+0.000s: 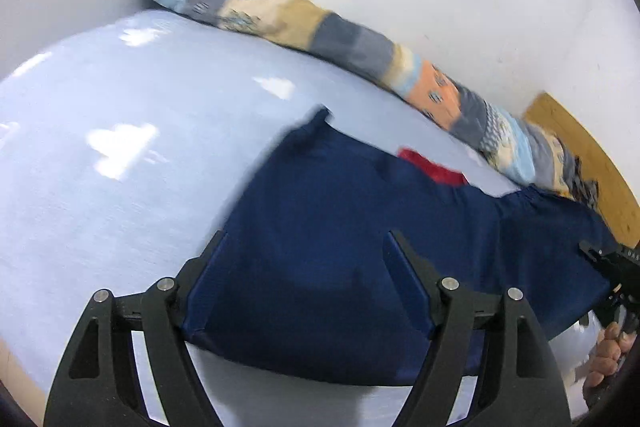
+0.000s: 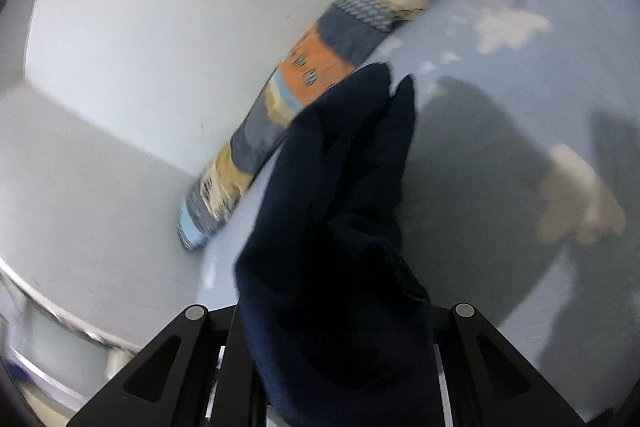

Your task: Fold large clothes

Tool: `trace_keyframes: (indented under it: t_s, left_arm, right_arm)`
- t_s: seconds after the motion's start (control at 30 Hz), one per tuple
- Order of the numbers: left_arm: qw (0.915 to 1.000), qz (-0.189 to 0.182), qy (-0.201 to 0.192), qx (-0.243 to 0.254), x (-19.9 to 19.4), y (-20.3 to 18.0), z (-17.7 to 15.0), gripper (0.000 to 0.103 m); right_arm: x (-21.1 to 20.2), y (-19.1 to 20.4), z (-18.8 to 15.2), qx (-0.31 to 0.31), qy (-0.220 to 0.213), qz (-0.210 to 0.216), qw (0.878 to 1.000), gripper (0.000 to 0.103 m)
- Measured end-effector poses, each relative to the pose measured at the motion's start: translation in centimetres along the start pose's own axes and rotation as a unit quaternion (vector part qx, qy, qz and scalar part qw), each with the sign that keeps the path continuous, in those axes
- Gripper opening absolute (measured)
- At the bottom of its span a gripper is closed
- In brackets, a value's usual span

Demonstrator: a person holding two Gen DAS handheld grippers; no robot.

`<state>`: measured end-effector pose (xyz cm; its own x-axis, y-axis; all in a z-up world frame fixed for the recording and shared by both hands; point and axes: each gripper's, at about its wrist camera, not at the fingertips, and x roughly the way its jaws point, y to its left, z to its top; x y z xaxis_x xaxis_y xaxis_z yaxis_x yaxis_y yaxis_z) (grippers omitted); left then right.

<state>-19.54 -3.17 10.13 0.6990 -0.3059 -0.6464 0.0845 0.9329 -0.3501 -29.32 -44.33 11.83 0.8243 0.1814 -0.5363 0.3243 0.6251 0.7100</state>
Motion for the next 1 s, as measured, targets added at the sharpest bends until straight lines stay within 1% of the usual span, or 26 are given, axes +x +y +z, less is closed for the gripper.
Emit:
trace_keyframes:
  t_s: [0.1, 0.17, 0.23, 0.27, 0.3, 0.37, 0.4, 0.47, 0.5, 0.53, 0.6, 0.67, 0.7, 0.8, 0.87, 1.0]
  left_arm:
    - [0.9996, 0.010, -0.019, -0.015, -2.0, 2.6, 0.8, 0.077]
    - [0.9991, 0.020, -0.031, -0.020, -3.3, 4.1, 1.1, 0.077]
    - [0.9985, 0.028, -0.040, -0.025, -4.4, 5.5, 1.2, 0.077]
    - [0.9983, 0.032, -0.043, -0.026, -4.8, 6.2, 1.3, 0.077]
    - [0.9980, 0.034, -0.044, -0.029, -5.1, 6.9, 1.3, 0.077]
    - [0.9970, 0.046, -0.045, -0.042, -5.5, 8.2, 1.2, 0.077]
    - [0.9967, 0.043, -0.041, -0.055, -5.5, 8.8, 1.2, 0.077]
    - [0.9955, 0.029, -0.034, -0.084, -5.4, 10.1, 1.2, 0.077]
    - [0.9951, 0.024, -0.031, -0.091, -5.3, 10.4, 1.2, 0.077]
    - [0.9949, 0.017, -0.027, -0.096, -5.2, 10.7, 1.2, 0.077]
    - [0.9953, 0.008, -0.026, -0.093, -5.1, 10.6, 1.3, 0.077]
    - [0.9957, 0.007, -0.032, -0.087, -5.2, 10.2, 1.5, 0.077]
    - [0.9957, 0.006, -0.034, -0.086, -5.2, 10.2, 1.7, 0.077]
    - [0.9958, 0.000, -0.029, -0.087, -5.1, 10.0, 1.7, 0.077]
    - [0.9956, 0.000, -0.023, -0.090, -4.9, 10.1, 1.6, 0.077]
    - [0.9939, 0.004, -0.022, -0.108, -5.1, 11.2, 1.5, 0.077]
  right_arm:
    - [2.5, 6.2, -1.7, -0.070, 0.017, -0.029, 0.997, 0.018]
    - [5.1, 10.9, -4.3, -0.130, 0.031, -0.048, 0.990, 0.019]
    - [8.2, 14.9, -7.7, -0.181, 0.055, -0.061, 0.980, 0.019]
    - [10.1, 16.8, -10.0, -0.207, 0.069, -0.064, 0.974, 0.019]
    - [11.4, 17.9, -11.6, -0.225, 0.078, -0.064, 0.969, 0.019]
    - [14.7, 19.8, -16.0, -0.268, 0.106, -0.077, 0.955, 0.019]
    - [16.4, 20.1, -18.0, -0.286, 0.121, -0.089, 0.946, 0.018]
    - [19.5, 19.4, -21.3, -0.314, 0.150, -0.131, 0.928, 0.019]
    - [20.3, 18.9, -22.2, -0.324, 0.155, -0.146, 0.922, 0.019]
    - [20.6, 18.8, -22.8, -0.338, 0.150, -0.147, 0.918, 0.019]
    - [20.1, 19.3, -22.8, -0.350, 0.142, -0.144, 0.915, 0.019]
    - [19.2, 19.8, -22.2, -0.338, 0.137, -0.133, 0.921, 0.019]
    - [18.6, 20.3, -22.1, -0.340, 0.131, -0.129, 0.922, 0.019]
    - [18.0, 21.9, -22.9, -0.364, 0.116, -0.132, 0.915, 0.019]
    - [18.7, 22.0, -23.5, -0.368, 0.124, -0.134, 0.912, 0.019]
    - [19.8, 22.0, -25.6, -0.395, 0.128, -0.146, 0.898, 0.019]
